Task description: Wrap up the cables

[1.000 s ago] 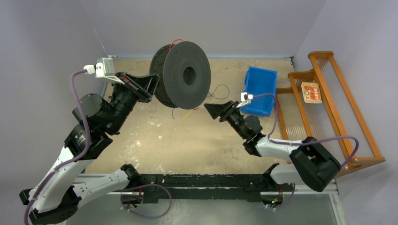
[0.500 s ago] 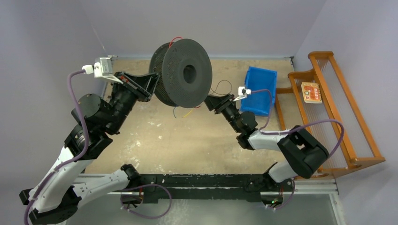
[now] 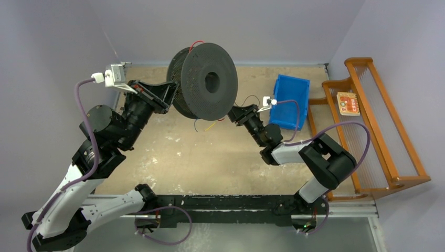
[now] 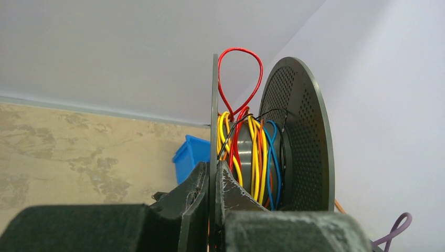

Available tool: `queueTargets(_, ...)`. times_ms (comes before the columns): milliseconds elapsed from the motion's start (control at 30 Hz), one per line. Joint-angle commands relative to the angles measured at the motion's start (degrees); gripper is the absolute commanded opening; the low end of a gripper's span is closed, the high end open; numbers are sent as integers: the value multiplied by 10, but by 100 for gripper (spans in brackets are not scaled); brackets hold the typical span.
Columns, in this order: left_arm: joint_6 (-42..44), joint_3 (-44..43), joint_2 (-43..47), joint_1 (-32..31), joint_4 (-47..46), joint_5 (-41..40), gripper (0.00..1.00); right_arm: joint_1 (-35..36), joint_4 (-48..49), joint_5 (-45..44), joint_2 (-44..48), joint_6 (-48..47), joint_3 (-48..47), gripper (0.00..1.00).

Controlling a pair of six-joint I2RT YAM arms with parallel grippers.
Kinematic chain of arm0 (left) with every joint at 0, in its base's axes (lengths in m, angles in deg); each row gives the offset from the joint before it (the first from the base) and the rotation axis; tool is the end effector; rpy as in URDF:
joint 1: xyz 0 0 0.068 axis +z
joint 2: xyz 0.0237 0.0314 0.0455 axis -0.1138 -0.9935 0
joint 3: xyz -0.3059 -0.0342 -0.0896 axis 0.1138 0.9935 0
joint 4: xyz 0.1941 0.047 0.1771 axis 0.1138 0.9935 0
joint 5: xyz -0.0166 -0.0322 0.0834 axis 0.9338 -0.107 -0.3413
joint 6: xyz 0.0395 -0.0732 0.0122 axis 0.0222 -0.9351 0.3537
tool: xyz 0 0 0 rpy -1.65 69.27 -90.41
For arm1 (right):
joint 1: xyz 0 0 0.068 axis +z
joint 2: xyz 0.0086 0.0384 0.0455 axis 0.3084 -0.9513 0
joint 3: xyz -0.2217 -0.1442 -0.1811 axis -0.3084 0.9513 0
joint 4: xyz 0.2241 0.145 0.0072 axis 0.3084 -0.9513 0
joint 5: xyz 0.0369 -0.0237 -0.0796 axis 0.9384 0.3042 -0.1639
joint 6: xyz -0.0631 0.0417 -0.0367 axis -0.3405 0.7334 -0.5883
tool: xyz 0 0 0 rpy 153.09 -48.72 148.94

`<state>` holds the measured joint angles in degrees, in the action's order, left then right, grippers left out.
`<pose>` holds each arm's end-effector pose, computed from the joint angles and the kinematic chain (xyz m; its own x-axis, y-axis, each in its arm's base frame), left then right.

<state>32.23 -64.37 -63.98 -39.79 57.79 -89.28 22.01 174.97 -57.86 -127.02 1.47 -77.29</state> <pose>0.1114 -0.0778 0.5534 -0.1366 -0.6683 -0.7313 0.4326 0.6238 -0.6509 0.2597 0.2102 0.2984 -0.3219 0.8347 -0.4468 -0.5932 0.1901 0.7823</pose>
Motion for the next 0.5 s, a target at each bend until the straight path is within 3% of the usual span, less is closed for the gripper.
queueTargets(0,-25,-18,9,-3,-85,7,0,3,60,-25,-7,3,-20,45)
queueTargets(467,-28,-14,12,-3,-82,10,0,3,86,-23,-23,11,-28,39)
